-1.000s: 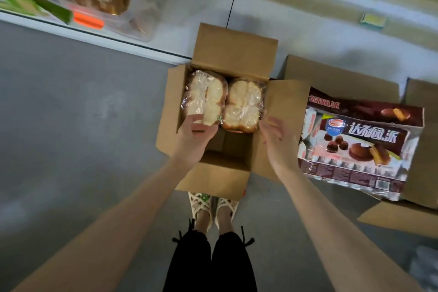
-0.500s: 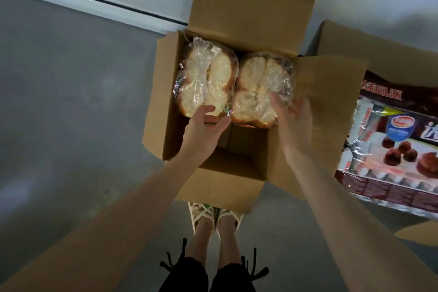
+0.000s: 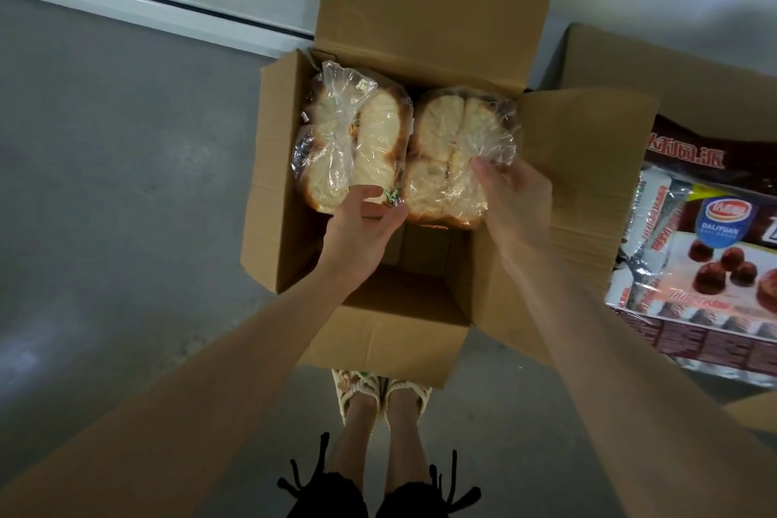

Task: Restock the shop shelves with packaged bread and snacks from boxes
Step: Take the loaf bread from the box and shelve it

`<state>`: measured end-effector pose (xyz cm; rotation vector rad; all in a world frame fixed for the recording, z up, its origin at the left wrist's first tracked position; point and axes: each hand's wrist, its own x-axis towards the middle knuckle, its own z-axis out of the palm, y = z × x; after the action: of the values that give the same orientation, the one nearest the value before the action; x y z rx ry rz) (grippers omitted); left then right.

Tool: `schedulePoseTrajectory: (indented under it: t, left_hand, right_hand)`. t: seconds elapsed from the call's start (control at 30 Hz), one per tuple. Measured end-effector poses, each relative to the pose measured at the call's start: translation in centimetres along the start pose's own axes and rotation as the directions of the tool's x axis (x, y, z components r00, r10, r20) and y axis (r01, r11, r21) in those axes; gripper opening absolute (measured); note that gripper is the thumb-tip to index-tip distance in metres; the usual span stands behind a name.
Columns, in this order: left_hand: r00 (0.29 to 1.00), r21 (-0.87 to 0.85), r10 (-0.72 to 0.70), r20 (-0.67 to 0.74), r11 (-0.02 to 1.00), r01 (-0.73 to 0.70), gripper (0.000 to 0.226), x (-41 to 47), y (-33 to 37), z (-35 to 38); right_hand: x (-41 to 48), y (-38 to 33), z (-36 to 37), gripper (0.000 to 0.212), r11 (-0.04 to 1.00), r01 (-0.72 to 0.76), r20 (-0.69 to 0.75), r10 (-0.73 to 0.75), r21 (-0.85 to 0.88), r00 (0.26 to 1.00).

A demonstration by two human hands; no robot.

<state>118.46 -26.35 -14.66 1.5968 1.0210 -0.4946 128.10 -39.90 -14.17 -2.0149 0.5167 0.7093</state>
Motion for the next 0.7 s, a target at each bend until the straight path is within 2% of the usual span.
schedulePoseTrajectory:
  t: [0.13, 0.37, 0.7]
  left_hand:
    - [1.000, -0.004, 0.006, 0.003, 1.000, -0.006, 0.045, -0.2, 0.7, 0.0]
    - [0.999, -0.020, 0.037, 0.012, 0.999, -0.037, 0.044, -1.3, 2.5, -0.6]
    - [0.984, 0.033, 0.166, 0.057, 0.985, -0.168, 0.041, -5.7, 6.5, -2.1]
  right_hand:
    - [-0.4, -0.3, -0.2, 0.018, 1.000, 0.025, -0.027, -0.025, 0.015, 0.999]
    - [-2.6, -0.9, -1.2, 0.013, 0.999, 0.031, 0.007, -0.031, 0.013, 1.000]
    - [-7.8, -4.0, -5.1, 0.016, 0.991, 0.114, 0.061, -0.118, 0.069, 0.991]
